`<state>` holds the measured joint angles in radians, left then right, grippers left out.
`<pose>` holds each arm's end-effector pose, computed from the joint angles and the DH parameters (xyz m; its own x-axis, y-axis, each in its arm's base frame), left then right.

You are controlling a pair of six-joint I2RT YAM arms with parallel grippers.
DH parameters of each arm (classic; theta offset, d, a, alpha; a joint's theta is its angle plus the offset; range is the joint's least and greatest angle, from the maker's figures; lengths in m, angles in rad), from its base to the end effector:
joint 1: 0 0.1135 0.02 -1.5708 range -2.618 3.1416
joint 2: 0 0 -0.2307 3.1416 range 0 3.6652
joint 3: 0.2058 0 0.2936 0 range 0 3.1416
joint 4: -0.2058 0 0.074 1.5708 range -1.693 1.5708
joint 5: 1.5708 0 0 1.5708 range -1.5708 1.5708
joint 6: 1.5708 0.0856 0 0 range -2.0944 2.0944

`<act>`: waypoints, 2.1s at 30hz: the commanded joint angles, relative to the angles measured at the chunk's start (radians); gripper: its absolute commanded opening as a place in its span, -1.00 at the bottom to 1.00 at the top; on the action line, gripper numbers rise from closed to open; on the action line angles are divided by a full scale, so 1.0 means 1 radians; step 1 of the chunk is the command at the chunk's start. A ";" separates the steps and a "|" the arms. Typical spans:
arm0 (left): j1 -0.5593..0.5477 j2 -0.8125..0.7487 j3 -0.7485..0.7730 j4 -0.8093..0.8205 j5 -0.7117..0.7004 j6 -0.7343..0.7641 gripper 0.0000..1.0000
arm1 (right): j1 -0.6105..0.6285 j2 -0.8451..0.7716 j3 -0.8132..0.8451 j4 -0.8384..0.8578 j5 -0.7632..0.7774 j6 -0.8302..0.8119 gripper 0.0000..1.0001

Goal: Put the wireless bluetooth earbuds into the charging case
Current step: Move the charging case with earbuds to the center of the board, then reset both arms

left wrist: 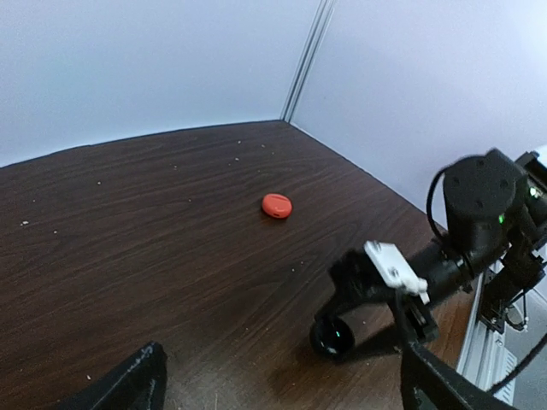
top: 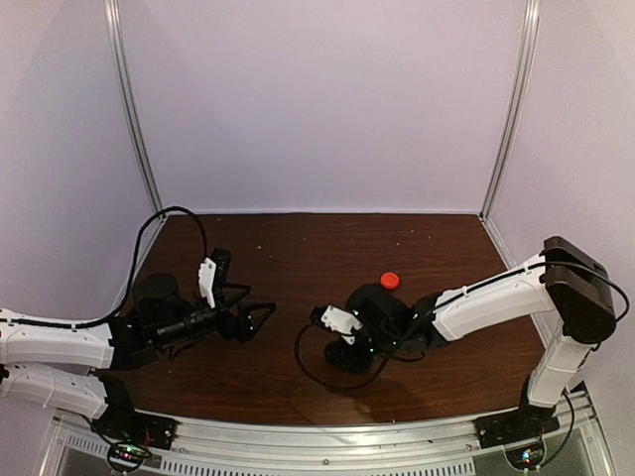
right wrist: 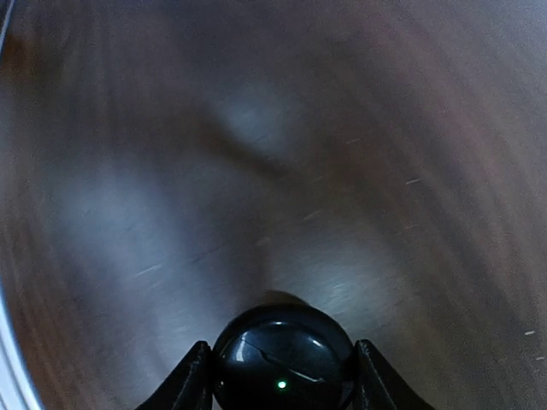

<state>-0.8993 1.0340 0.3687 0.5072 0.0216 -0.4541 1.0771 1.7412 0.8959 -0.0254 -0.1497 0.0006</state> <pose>0.1994 -0.2538 0.1564 -0.4372 -0.1547 -0.8860 0.6724 0.5980 -0.4362 0.1769 0.3556 0.0443 -0.3630 -0.6732 -0.6442 -0.9161 0.3844 0.1144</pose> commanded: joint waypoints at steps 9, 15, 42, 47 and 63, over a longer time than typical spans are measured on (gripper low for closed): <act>0.021 0.041 0.108 -0.023 -0.084 0.055 0.95 | -0.290 0.248 0.368 -0.070 0.124 0.052 -0.21; 0.045 0.050 0.118 -0.033 -0.072 0.035 0.95 | -0.347 0.302 0.389 -0.057 0.145 0.078 -0.20; 0.413 0.112 0.375 -0.567 -0.161 -0.071 0.95 | -0.440 -0.425 0.011 0.089 0.169 0.162 1.00; 0.413 0.024 0.208 -0.516 -0.168 -0.127 0.96 | -0.450 -0.607 -0.204 0.128 0.203 0.222 1.00; 0.410 -0.024 0.069 -0.398 -0.223 -0.172 0.95 | -0.451 -0.814 -0.512 0.277 0.269 0.292 0.99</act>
<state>-0.4900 0.9951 0.4126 0.0414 -0.1734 -0.6170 0.6323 0.9154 0.3874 0.2127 0.0929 0.2790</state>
